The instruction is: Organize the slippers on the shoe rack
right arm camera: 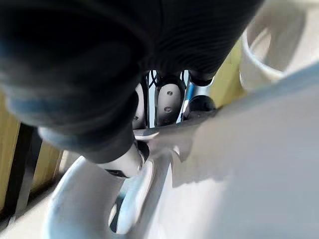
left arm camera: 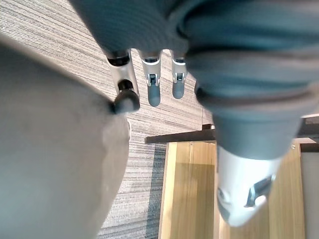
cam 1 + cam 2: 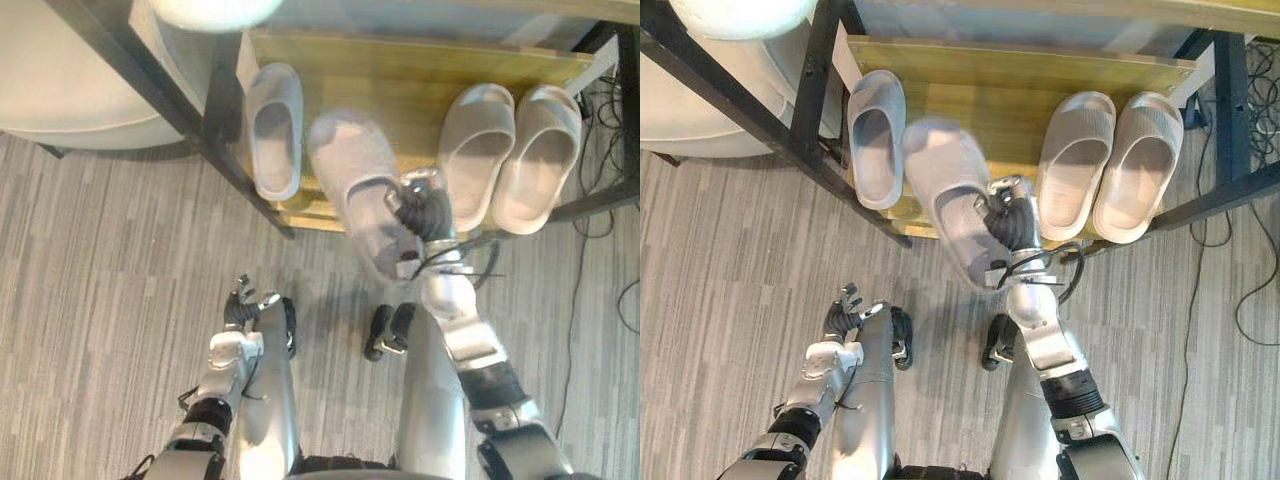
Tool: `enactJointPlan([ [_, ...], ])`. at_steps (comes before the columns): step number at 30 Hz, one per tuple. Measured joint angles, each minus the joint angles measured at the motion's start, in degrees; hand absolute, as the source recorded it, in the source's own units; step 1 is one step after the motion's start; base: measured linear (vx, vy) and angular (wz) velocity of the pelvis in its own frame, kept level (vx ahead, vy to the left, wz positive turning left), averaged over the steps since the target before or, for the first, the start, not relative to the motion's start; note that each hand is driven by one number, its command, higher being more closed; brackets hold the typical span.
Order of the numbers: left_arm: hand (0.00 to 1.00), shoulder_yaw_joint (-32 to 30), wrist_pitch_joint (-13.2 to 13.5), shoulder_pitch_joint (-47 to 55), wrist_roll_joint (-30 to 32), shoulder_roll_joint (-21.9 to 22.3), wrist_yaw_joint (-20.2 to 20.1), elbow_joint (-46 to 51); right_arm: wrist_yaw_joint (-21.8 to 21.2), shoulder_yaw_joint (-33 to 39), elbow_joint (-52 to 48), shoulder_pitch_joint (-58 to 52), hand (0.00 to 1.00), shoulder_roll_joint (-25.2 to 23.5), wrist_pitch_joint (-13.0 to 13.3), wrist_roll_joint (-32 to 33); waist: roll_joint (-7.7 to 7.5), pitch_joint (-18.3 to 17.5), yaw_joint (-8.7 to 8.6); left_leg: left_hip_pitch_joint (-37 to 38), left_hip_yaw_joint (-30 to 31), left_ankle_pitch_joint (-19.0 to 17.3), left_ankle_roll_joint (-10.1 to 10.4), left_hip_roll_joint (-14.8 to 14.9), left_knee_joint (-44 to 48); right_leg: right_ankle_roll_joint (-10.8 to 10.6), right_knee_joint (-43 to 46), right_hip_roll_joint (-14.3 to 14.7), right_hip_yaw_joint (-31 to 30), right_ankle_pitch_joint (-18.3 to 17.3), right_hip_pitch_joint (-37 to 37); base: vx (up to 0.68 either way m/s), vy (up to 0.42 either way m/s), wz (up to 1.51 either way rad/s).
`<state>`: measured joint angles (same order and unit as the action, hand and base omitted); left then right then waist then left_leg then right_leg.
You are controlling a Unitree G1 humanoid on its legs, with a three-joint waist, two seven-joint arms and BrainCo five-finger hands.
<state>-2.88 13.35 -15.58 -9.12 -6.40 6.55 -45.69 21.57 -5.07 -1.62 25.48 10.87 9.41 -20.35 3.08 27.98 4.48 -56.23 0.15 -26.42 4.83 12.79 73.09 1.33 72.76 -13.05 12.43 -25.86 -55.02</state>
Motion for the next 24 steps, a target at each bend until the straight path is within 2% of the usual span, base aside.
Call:
enactJointPlan([
  [5,0.0,-0.16,-0.07,0.08,-0.22,0.57,0.96,1.45,4.75,4.38,0.18,2.87,1.0,-1.93,-3.47,-2.24,-0.02,0.02,1.42,-1.52,0.67,0.12,0.24,-0.18,0.16,0.2,0.12,-0.24,0.68,-0.15,-0.93,0.05,-0.043,0.05],
  [10,0.0,-0.18,-0.07,0.08,-0.23,1.15,1.04,2.05,7.77,6.08,2.36,7.1,1.0,-2.47,-4.79,-2.19,-0.03,0.02,2.0,-1.8,0.88,0.18,0.34,-0.79,-0.04,0.13,0.32,-1.01,1.04,-0.6,-0.92,0.05,-0.039,0.08],
  [16,0.0,-0.21,-0.05,0.09,-1.25,1.53,1.09,2.77,8.34,9.37,8.49,11.39,1.0,-2.4,-5.87,-1.98,-0.02,-0.01,2.55,-2.63,1.33,0.24,0.46,-1.2,-0.09,-0.07,0.41,-1.35,1.52,-0.93,-1.27,0.04,-0.036,0.06],
  [21,0.0,-0.2,0.03,0.05,-2.4,1.95,1.15,3.53,8.21,9.42,14.98,15.39,1.0,-2.32,-6.79,0.94,-0.03,-0.08,3.13,-3.66,1.71,0.59,1.09,-1.68,-0.08,0.08,0.83,-1.85,1.9,-1.15,-2.01,0.04,-0.033,0.06],
  [22,0.0,-0.24,0.05,0.05,-2.43,2.11,1.34,3.67,8.21,9.42,16.16,16.06,0.0,-2.32,-6.79,1.65,-0.03,-0.09,3.29,-3.76,1.87,0.61,1.12,-1.81,-0.08,0.15,0.91,-1.93,2.0,-1.21,-2.02,0.04,-0.043,0.09],
  [24,0.0,-0.23,0.08,-0.02,-2.45,2.41,2.19,3.75,8.13,9.45,18.85,17.63,0.0,-2.32,-7.13,2.73,-0.03,-0.12,3.67,-3.83,1.97,0.62,1.13,-1.83,-0.09,0.17,0.93,-1.94,2.1,-1.28,-2.02,0.03,-0.037,0.03],
])
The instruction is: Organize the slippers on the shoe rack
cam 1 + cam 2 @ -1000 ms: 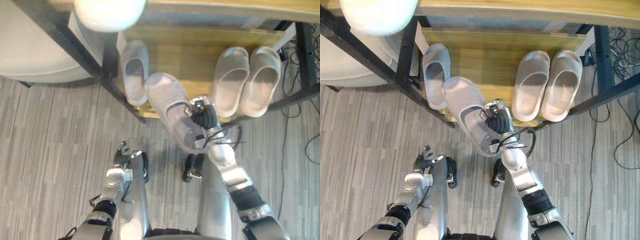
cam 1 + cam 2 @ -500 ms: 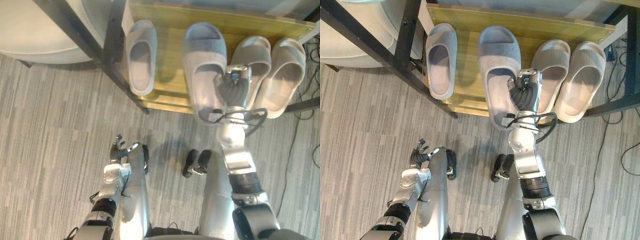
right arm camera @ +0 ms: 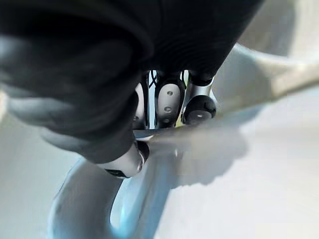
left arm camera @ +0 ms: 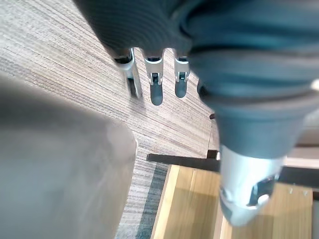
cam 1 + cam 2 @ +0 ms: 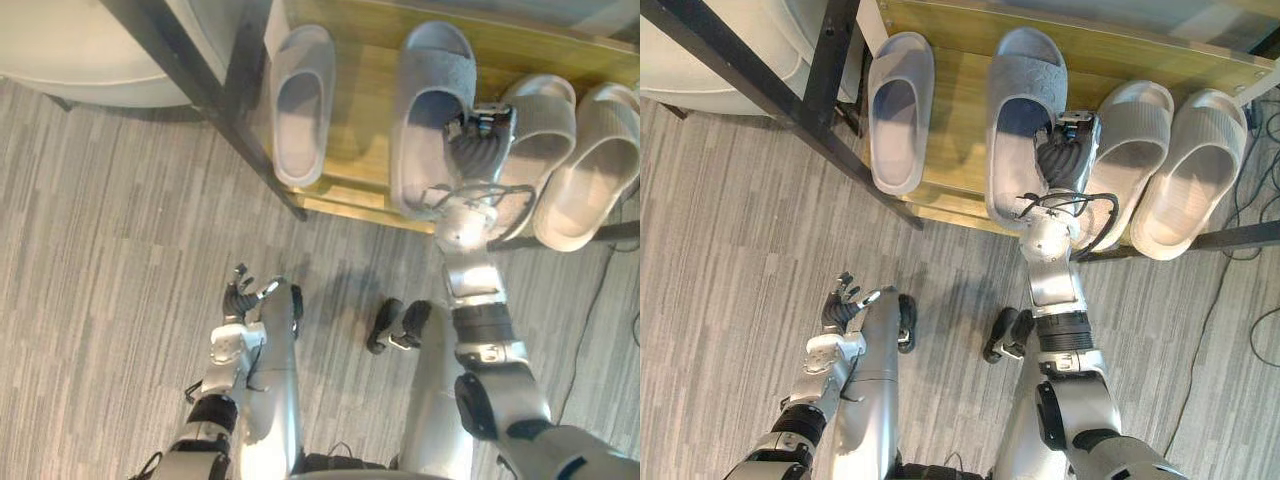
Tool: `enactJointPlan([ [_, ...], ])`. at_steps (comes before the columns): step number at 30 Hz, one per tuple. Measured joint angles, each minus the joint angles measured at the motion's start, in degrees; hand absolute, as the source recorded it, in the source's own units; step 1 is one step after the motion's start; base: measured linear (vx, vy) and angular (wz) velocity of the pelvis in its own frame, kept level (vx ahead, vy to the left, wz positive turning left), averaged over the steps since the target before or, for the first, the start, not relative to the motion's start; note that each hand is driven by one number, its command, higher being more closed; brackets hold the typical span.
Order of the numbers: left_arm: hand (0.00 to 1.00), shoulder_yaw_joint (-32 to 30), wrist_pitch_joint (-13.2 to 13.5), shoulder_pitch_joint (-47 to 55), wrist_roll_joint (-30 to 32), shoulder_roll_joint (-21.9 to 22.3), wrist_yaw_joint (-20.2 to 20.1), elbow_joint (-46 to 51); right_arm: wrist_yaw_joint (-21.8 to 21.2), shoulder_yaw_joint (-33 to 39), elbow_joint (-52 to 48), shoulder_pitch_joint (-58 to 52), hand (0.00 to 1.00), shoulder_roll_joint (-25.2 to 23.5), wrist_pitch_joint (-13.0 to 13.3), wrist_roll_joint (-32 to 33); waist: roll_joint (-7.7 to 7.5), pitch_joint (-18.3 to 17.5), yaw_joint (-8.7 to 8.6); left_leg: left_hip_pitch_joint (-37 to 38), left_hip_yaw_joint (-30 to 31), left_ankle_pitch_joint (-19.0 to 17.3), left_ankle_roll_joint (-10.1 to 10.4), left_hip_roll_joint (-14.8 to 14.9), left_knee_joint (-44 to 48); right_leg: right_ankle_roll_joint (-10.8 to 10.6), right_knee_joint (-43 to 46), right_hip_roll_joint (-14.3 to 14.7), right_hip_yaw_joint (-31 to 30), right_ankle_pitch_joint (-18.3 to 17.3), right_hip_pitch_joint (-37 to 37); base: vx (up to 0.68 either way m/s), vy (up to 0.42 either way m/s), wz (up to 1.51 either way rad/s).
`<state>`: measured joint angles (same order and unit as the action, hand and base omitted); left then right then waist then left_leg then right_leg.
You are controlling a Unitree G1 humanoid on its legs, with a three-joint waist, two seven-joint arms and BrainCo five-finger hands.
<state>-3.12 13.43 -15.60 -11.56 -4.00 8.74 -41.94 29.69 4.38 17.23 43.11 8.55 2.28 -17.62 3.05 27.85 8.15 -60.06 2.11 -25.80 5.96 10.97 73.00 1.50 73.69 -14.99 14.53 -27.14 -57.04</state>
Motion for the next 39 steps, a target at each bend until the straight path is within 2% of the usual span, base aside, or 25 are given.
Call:
enactJointPlan([
  [5,0.0,0.04,-0.02,-0.01,-1.08,0.57,0.1,-0.14,-0.15,0.5,3.03,1.38,0.0,-0.05,-0.1,2.67,-0.07,-1.07,0.94,-1.13,0.21,0.12,0.12,-0.24,0.02,-0.13,0.06,-0.14,0.16,-0.13,-0.97,0.02,-0.018,0.02],
  [13,0.0,0.04,-0.31,-0.01,-1.07,0.68,1.06,-1.01,-0.88,1.07,5.13,2.38,0.0,-0.33,0.06,6.82,-0.74,-2.41,1.17,-1.36,0.38,0.22,0.2,-0.52,-0.02,0.14,0.07,-0.28,0.21,0.01,-1.08,0.02,-0.01,0.02],
  [19,0.0,-0.01,-0.54,0.0,-1.06,0.65,1.08,-1.95,-2.99,-0.35,5.11,1.76,0.0,-2.11,2.02,11.1,-0.89,-2.84,1.12,-0.71,0.19,0.66,0.5,-0.53,-0.8,0.02,-0.37,-0.28,0.21,-0.05,-0.71,0.01,-0.016,0.0],
  [23,0.0,-0.24,-1.12,0.0,-1.04,0.69,1.05,-2.67,-4.79,-1.42,4.8,-0.52,0.0,-3.32,2.41,11.44,-0.89,-2.84,1.1,0.5,0.2,0.72,0.61,-0.46,-1.43,0.02,-0.82,-0.17,0.34,-0.05,0.47,0.02,-0.024,0.0],
  [32,0.0,-0.64,-1.73,0.1,-1.0,0.65,1.03,-3.05,-4.98,-2.67,3.76,-5.77,0.0,-6.47,4.06,11.65,-1.37,-3.11,1.06,1.25,0.01,0.94,0.69,-0.43,-2.56,0.29,-1.96,-0.06,0.53,0.15,1.25,0.03,-0.013,0.01],
  [39,0.0,-1.28,-2.0,0.1,-0.96,0.76,0.95,-3.06,-9.01,-2.4,4.06,-6.05,0.0,-6.83,6.67,24.5,-1.37,-3.11,1.1,1.23,0.03,0.93,0.69,-0.43,-2.64,-0.14,-2.01,-0.09,0.58,-0.08,1.24,0.0,-0.002,0.0],
])
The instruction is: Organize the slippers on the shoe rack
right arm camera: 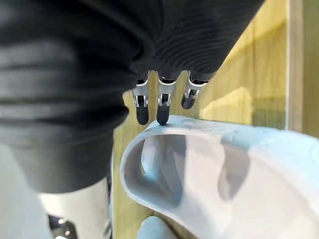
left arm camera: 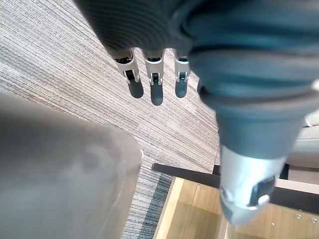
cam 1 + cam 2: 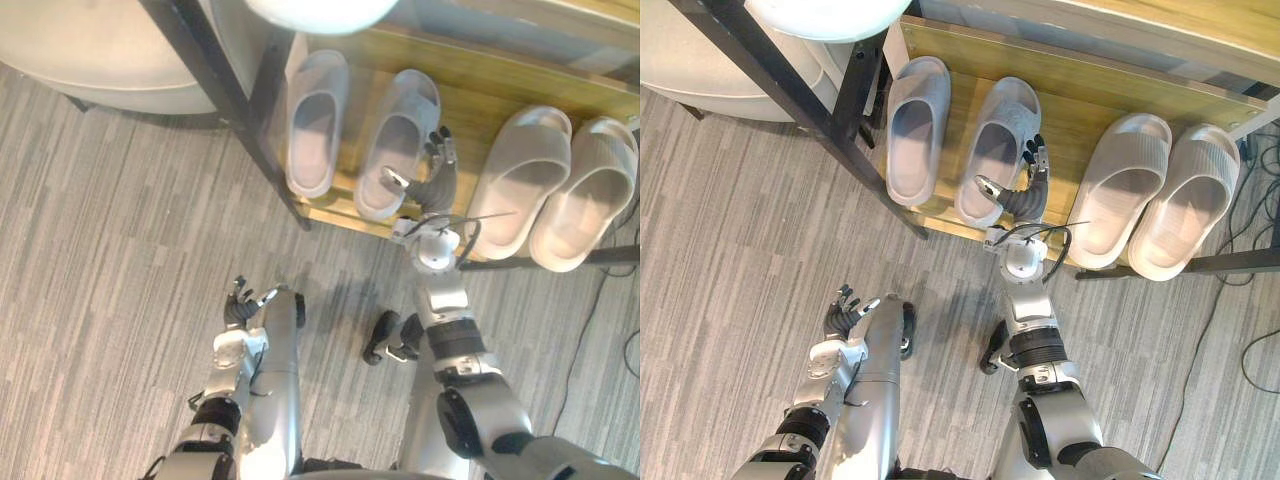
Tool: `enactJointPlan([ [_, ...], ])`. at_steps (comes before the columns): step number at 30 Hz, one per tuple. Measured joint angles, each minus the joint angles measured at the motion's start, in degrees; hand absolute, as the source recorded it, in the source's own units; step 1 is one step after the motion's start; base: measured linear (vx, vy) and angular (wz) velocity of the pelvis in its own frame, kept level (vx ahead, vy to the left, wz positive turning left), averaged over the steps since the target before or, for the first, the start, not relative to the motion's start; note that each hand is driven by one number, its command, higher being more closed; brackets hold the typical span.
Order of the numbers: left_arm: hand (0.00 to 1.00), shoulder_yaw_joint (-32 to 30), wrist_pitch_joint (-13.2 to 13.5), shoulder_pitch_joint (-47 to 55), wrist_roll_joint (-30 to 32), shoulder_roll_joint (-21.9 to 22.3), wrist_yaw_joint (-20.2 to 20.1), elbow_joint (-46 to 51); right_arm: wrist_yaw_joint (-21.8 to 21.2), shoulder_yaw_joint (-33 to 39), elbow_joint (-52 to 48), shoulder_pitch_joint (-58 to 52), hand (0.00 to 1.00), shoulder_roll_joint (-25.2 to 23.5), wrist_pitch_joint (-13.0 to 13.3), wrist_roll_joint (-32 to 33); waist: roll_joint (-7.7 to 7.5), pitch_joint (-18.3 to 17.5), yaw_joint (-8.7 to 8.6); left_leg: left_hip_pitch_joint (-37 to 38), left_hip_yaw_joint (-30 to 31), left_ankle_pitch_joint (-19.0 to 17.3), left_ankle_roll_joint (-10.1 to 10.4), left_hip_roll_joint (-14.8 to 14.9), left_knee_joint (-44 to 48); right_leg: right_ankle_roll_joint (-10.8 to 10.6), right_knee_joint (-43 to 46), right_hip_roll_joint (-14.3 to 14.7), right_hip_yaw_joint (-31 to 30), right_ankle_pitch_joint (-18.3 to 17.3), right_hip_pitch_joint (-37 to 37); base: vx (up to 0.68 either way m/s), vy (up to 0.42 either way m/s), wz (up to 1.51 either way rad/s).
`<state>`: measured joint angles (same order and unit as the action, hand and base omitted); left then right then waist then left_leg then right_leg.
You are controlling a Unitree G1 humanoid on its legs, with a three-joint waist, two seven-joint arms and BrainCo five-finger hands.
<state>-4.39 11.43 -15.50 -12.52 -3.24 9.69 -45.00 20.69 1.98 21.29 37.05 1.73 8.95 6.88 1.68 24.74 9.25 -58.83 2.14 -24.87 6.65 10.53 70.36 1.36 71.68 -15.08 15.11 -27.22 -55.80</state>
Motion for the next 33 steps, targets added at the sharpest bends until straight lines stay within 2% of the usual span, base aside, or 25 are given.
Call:
enactJointPlan([
  [5,0.0,-0.37,0.0,-0.01,0.0,0.16,-0.09,0.05,-2.78,-0.06,2.71,1.34,0.0,0.15,1.35,4.7,0.0,0.0,0.03,-0.18,0.15,0.04,0.07,-0.14,-0.18,-0.07,-0.04,-0.11,0.2,-0.06,-0.04,0.01,-0.004,0.01],
  [10,0.0,-0.82,0.06,-0.01,0.01,0.29,-0.14,0.11,-4.78,-1.94,4.66,3.48,0.0,0.66,1.41,5.94,0.0,0.0,0.05,-0.65,0.6,0.36,0.19,-0.43,-0.8,-0.1,-0.58,-0.26,0.81,-0.07,-0.05,0.03,-0.019,0.05],
  [25,0.0,-1.27,0.1,-0.02,-0.01,0.89,-0.23,0.32,-4.56,-2.66,4.94,5.07,0.0,1.17,1.38,6.77,-0.01,0.0,0.03,-0.74,1.99,1.73,0.82,-1.13,-2.18,-0.17,-1.19,-1.01,2.58,-0.14,0.77,0.02,-0.017,0.05],
  [30,0.0,-1.3,-0.19,0.3,0.0,1.02,-0.14,-0.26,-4.35,-2.48,4.22,3.57,0.0,1.56,1.3,6.64,-0.07,-0.01,-0.26,1.7,1.91,1.74,0.83,-1.03,-3.11,-0.02,-2.55,-0.8,2.89,0.02,3.53,0.01,-0.006,0.01],
  [33,0.0,-1.32,-0.66,1.68,0.0,0.76,-0.18,-0.33,-4.35,-2.9,1.68,-1.07,0.0,1.52,1.22,6.44,-0.3,-0.01,-0.42,4.63,1.43,1.73,0.81,-0.46,-4.65,-0.31,-4.56,0.0,2.89,0.4,6.33,0.04,-0.009,-0.06],
])
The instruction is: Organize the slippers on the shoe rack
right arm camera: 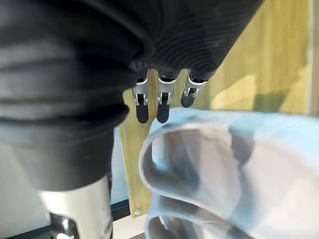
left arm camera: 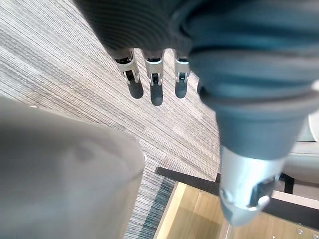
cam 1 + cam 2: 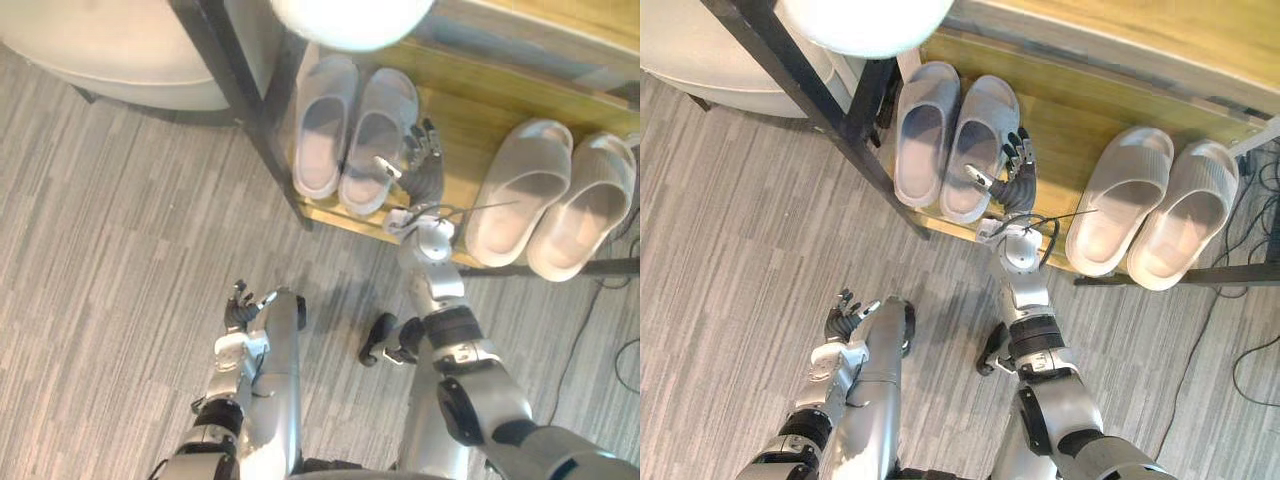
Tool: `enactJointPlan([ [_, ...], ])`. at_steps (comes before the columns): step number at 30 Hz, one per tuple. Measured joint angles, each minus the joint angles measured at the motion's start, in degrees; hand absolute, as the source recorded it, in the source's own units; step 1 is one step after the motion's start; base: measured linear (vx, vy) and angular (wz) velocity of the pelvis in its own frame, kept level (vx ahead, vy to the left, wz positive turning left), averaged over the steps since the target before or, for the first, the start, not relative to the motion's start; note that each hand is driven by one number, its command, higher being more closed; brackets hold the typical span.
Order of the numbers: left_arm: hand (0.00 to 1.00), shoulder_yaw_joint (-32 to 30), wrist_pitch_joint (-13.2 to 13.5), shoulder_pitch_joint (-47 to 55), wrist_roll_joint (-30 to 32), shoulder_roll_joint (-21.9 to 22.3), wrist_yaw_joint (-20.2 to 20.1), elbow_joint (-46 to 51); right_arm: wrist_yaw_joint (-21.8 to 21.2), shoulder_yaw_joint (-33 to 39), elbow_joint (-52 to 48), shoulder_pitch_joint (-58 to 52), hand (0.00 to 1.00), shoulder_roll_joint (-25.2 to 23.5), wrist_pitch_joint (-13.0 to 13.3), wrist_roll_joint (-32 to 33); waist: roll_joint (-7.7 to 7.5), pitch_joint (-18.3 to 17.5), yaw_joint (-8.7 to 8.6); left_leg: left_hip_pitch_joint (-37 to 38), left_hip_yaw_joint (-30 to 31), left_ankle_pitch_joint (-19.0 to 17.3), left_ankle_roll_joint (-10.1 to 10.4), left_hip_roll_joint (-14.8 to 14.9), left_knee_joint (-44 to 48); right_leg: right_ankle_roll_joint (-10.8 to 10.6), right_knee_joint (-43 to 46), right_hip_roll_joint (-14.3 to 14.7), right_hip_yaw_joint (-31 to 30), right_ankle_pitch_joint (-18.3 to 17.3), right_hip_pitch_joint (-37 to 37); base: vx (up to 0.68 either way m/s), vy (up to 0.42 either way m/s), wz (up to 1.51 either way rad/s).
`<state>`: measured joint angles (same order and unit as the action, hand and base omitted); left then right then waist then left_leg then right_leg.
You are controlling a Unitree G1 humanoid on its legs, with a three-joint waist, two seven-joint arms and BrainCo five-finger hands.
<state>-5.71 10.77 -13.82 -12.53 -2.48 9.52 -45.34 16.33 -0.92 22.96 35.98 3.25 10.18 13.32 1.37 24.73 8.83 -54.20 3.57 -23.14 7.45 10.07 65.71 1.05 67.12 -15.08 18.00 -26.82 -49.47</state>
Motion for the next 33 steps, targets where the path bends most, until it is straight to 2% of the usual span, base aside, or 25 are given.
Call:
enactJointPlan([
  [4,0.0,-0.04,-0.35,2.2,0.05,-1.2,-0.26,-0.23,-0.03,-1.13,-6.24,-7.67,0.0,-0.49,-0.02,-2.7,-1.08,0.15,-1.41,5.78,-1.59,0.05,-0.08,0.97,-3.37,-0.22,-3.65,1.03,-0.27,0.95,5.04,0.06,-0.006,-0.13],
  [5,0.0,0.02,-0.35,3.16,0.05,-1.65,-0.37,-0.24,-0.15,-2.08,-8.89,-10.99,0.0,-0.82,-0.01,-4.42,-1.68,0.2,-2.2,8.56,-2.25,0.09,-0.14,1.41,-5.06,0.49,-5.62,1.51,-0.3,1.72,7.48,0.07,0.011,-0.17],
  [7,0.0,0.87,-0.39,4.36,0.11,-2.1,-0.88,-0.33,-0.27,-2.89,-12.65,-16.44,0.0,-1.01,0.04,-5.51,-2.46,-0.11,-2.78,12.8,-3.28,0.52,-0.21,1.61,-8.2,0.18,-8.61,1.86,-0.26,2.5,11.35,0.07,0.02,-0.08],
  [11,0.0,6.5,-0.3,6.89,1.33,-2.99,-1.45,-1.3,-1.76,-4.96,-16.74,-27.43,0.0,-0.96,0.4,-9.61,-5.02,-2.84,-4.83,22.1,-6.56,2.88,-0.5,1.79,-17.37,-1.05,-17.41,2.26,0.18,5.03,19.82,0.09,0.037,0.02],
  [14,0.0,12.1,-0.38,7.81,2.65,-3.5,-2.6,-4.04,-3.59,-6.22,-16.74,-32.79,0.0,-0.72,0.66,-14.03,-6.36,-5.25,-6.07,28.04,-8.39,4.78,-0.9,1.48,-24.06,-1.85,-24.74,3.42,-0.04,7.89,25.17,0.12,0.076,-0.09],
  [16,0.0,14.6,-0.41,8.51,3.56,-3.46,-3.23,-5.31,-4.71,-6.13,-15.62,-35.47,0.0,-0.18,0.94,-16.1,-6.56,-6.29,-6.58,31.63,-9.4,6.06,-1.17,0.97,-28.19,-2.35,-29.23,3.83,-0.11,9.69,28.51,0.1,0.083,-0.11],
  [18,0.0,16.9,-0.41,9.82,3.78,-3.41,-3.82,-5.32,-5.57,-6.05,-12.29,-37.33,0.0,1.0,0.96,-17.84,-6.55,-7.17,-6.92,35.38,-10.36,7.45,-1.48,0.25,-32.52,-3.06,-33.68,4.07,-0.22,11.47,31.84,0.1,0.081,-0.07],
  [21,0.0,18.26,-0.51,12.31,4.56,-3.49,-4.47,-3.9,-7.0,-5.49,-5.96,-40.85,0.0,1.91,0.79,-19.48,-5.73,-9.8,-7.82,40.69,-11.77,10.36,-1.78,-1.17,-39.88,-4.01,-41.05,4.33,0.01,14.59,36.77,0.1,0.057,-0.02],
  [23,0.0,19.82,-0.53,15.44,4.77,-3.74,-4.61,1.63,-7.75,-3.5,0.74,-43.01,0.0,1.85,0.51,-20.64,-4.27,-12.11,-8.37,45.75,-12.61,13.12,-1.99,-2.27,-47.13,-4.69,-48.23,5.0,0.17,17.72,41.46,0.13,0.051,-0.02],
  [27,0.0,22.16,0.02,17.58,5.7,-3.93,-5.03,9.52,-8.89,-1.48,8.52,-46.08,0.0,2.81,-0.44,-22.48,-1.83,-15.2,-8.35,51.06,-13.86,16.31,-2.32,-3.67,-55.0,-5.52,-56.15,5.67,0.41,21.53,46.54,0.08,0.032,-0.03],
  [29,0.0,23.7,0.05,17.57,5.79,-3.96,-5.73,11.67,-9.23,-1.48,12.04,-46.36,0.0,2.9,-0.85,-22.94,-1.3,-15.76,-8.59,53.17,-13.88,17.41,-2.44,-3.96,-57.4,-5.67,-58.76,6.03,0.51,22.8,48.61,0.0,0.0,0.0],
  [33,0.0,27.99,-0.13,17.39,5.8,-3.83,-7.47,13.74,-9.67,-1.42,16.7,-46.18,0.0,2.87,-1.28,-24.15,-1.27,-16.61,-8.67,55.25,-13.25,19.69,-2.49,-4.34,-61.04,-5.47,-62.44,6.59,1.8,24.67,51.21,-0.03,-0.013,0.1],
])
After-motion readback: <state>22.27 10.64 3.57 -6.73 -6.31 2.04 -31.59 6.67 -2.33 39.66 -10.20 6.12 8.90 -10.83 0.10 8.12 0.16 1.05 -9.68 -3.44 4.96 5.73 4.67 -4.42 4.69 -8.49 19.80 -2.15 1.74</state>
